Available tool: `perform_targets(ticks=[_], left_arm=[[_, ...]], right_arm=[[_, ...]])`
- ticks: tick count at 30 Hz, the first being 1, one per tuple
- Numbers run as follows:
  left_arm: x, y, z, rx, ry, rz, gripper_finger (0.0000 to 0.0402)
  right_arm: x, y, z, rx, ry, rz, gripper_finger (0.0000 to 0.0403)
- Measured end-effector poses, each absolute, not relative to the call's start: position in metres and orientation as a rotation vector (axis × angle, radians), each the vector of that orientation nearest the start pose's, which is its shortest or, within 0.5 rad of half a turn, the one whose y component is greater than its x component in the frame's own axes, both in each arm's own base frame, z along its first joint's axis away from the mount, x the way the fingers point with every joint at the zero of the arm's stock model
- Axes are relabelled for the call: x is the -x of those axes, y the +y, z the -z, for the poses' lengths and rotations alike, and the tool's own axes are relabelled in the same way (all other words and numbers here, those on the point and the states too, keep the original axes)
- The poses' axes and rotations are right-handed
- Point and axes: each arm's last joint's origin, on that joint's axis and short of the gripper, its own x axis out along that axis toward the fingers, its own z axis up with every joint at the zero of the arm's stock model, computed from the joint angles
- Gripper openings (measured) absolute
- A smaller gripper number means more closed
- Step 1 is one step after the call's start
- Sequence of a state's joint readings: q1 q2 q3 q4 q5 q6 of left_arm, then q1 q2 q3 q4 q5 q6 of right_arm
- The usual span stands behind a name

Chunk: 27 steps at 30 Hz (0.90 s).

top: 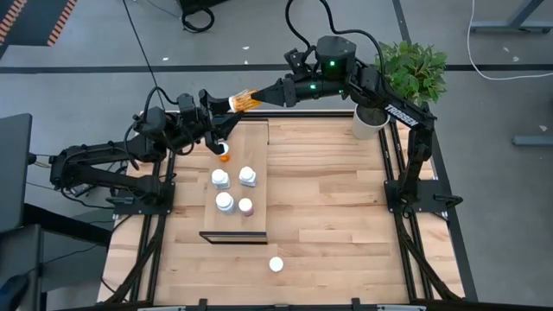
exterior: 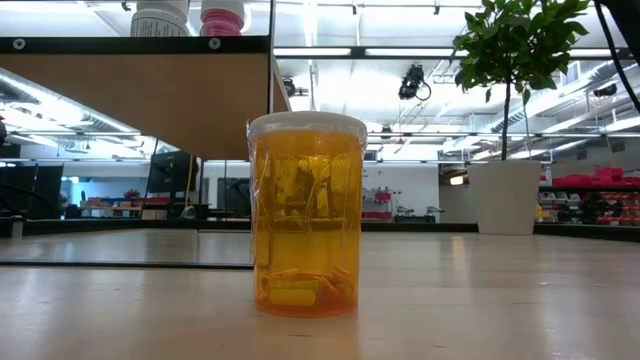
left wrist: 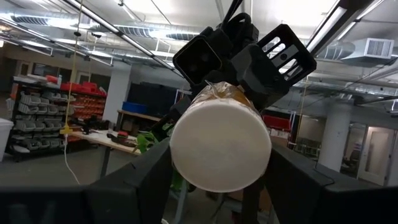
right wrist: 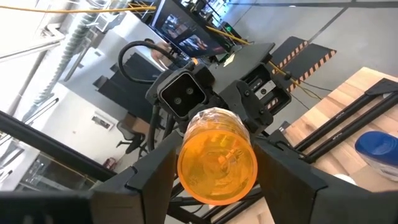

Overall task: Pick and place medicine bottles onto shelf by color
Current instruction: Put the top orange pill bottle on the shelf aligned with the other orange pill bottle

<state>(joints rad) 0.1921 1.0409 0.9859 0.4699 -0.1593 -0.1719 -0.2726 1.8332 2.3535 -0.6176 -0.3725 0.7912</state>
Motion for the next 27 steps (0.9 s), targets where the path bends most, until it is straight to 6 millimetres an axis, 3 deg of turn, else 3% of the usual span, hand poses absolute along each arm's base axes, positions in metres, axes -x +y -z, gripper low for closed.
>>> perform_targets(ticks=[7, 19, 27], left_arm=[[-0.218, 0.047, -0.415, 0.162, -0.422, -0.316, 0.0224], [-0.224, 0.046, -0.399, 0.160, -0.246, -0.265, 0.0228], [-0.227, 0.044, -0.379, 0.170, -0.023, -0.180, 0.0231]], right_arm=[[-0.352, -0.095, -0.524, -0.803, 0.115, -0.049, 0.0223], [-0.320, -0.107, -0.545, -0.588, 0.073, -0.189, 0.0223], [-0.326, -0.086, -0.521, -0.380, 0.279, -0.264, 0.0223]])
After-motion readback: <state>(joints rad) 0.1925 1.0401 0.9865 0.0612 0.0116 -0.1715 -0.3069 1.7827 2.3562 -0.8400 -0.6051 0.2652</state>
